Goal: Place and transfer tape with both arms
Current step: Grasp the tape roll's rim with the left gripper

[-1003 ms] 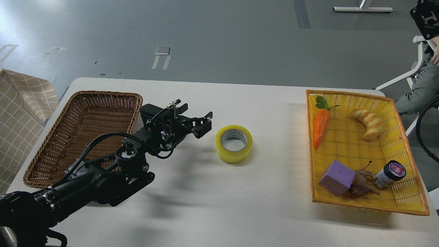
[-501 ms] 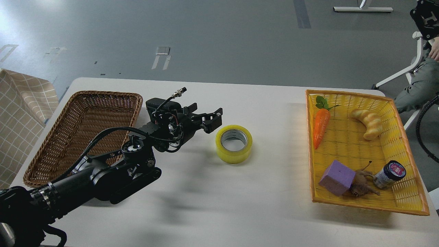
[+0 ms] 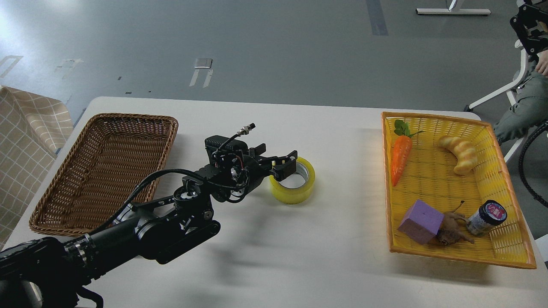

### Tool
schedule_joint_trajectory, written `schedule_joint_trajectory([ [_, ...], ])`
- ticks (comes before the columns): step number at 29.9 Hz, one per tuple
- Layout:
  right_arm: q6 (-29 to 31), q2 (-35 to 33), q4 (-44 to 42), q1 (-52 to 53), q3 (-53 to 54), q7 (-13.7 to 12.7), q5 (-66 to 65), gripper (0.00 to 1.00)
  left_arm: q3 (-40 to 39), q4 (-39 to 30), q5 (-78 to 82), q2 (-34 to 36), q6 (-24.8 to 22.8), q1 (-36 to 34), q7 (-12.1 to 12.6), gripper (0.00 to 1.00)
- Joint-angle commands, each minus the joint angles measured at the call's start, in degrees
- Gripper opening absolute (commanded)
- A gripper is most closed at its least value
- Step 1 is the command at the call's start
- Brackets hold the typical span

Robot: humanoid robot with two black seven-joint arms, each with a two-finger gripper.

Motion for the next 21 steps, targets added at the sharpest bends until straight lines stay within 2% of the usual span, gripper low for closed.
schedule_joint_trajectory([
  [1,0.0,0.0,-0.1,-0.1,0.1,0.0,0.0,0.99,0.1,1.6,0.1,-1.2,0.1,-0.3,0.0,0.98],
  [5,0.0,0.0,-0.1,-0.1,0.2,0.0,0.0,0.99,1.7,4.1,0.2,-1.3,0.1,-0.5,-0.4,0.98],
  [17,0.0,-0.1,-0.4,-0.6,0.3,0.0,0.0,0.99,2.0,4.2,0.4,-1.6,0.1,0.0,-0.7,0.98],
  [21,0.0,-0.1,-0.4,-0.6,0.3,0.0,0.0,0.99,2.5,4.2,0.6,-1.7,0.1,0.0,-1.8,0.98],
])
